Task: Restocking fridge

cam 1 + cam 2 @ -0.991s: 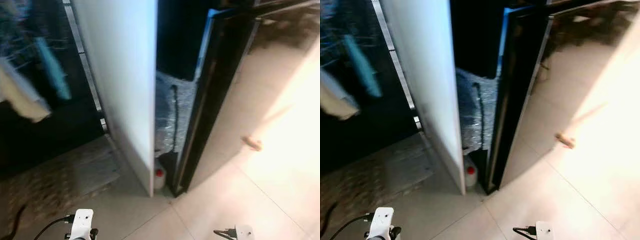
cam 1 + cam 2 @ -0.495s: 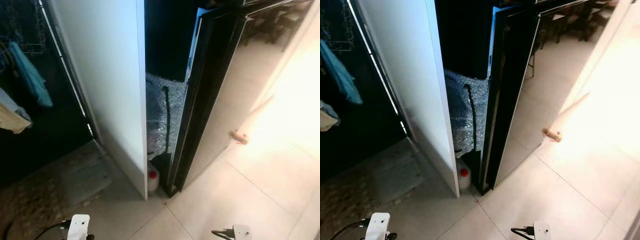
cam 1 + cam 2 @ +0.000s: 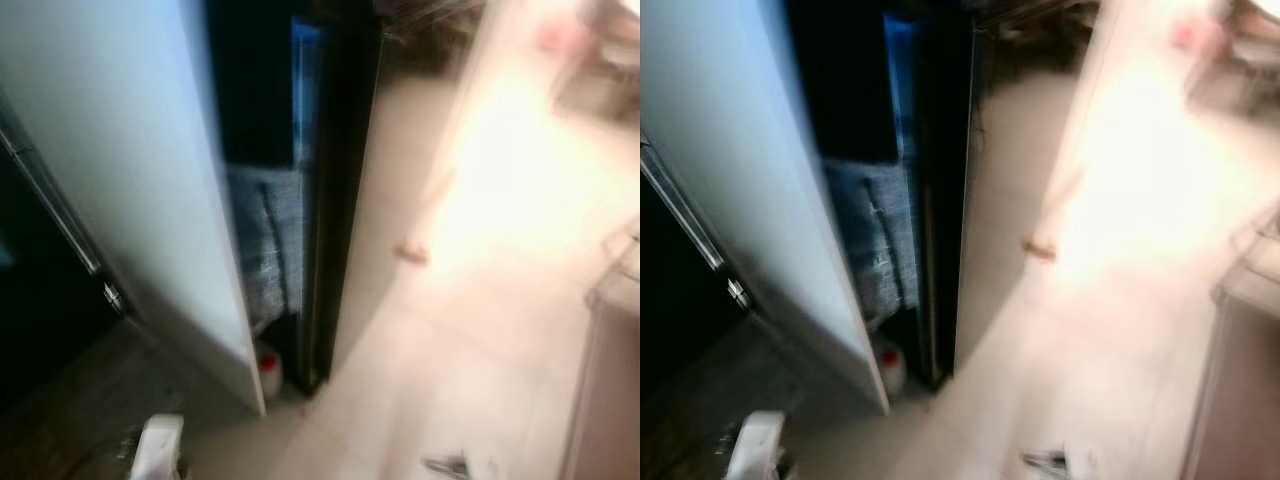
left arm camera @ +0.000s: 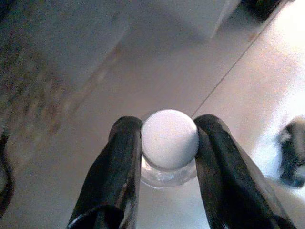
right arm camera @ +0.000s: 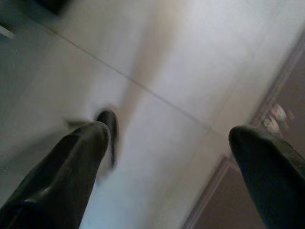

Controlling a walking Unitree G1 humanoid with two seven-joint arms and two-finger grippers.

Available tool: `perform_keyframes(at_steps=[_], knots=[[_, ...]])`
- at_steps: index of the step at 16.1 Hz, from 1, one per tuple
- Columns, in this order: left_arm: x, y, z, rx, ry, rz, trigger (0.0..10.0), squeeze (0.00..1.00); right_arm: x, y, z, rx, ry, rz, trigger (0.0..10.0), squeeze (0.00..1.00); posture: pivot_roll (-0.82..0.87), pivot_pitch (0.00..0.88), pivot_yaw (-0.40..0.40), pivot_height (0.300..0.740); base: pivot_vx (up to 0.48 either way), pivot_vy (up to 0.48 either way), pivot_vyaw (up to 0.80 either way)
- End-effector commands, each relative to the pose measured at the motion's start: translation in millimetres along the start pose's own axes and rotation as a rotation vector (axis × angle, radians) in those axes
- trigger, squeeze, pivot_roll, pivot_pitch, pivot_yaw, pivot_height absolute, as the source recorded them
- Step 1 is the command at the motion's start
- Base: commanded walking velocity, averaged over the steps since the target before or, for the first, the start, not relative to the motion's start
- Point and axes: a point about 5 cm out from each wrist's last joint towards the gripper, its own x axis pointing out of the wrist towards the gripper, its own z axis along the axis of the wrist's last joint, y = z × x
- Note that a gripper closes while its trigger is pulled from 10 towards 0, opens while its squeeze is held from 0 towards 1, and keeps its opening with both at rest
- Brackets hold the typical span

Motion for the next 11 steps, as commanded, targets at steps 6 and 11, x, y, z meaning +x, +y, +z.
perform_keyframes(at_steps=[6, 11], knots=[[-2.4, 4.7, -10.8, 0.014, 0.041, 0.014, 10.0, 0.00, 0.9, 5.5, 5.5, 0.012, -0.017, 0.017, 10.0, 0.00, 0.04, 0.040, -0.006, 0.740, 0.000, 0.000, -0.77], [-2.2, 6.9, -10.0, 0.010, 0.043, 0.015, 10.0, 0.00, 0.8, 5.9, 6.7, 0.022, -0.030, 0.020, 10.0, 0.00, 0.03, 0.042, -0.003, 0.740, 0.000, 0.000, -0.46]])
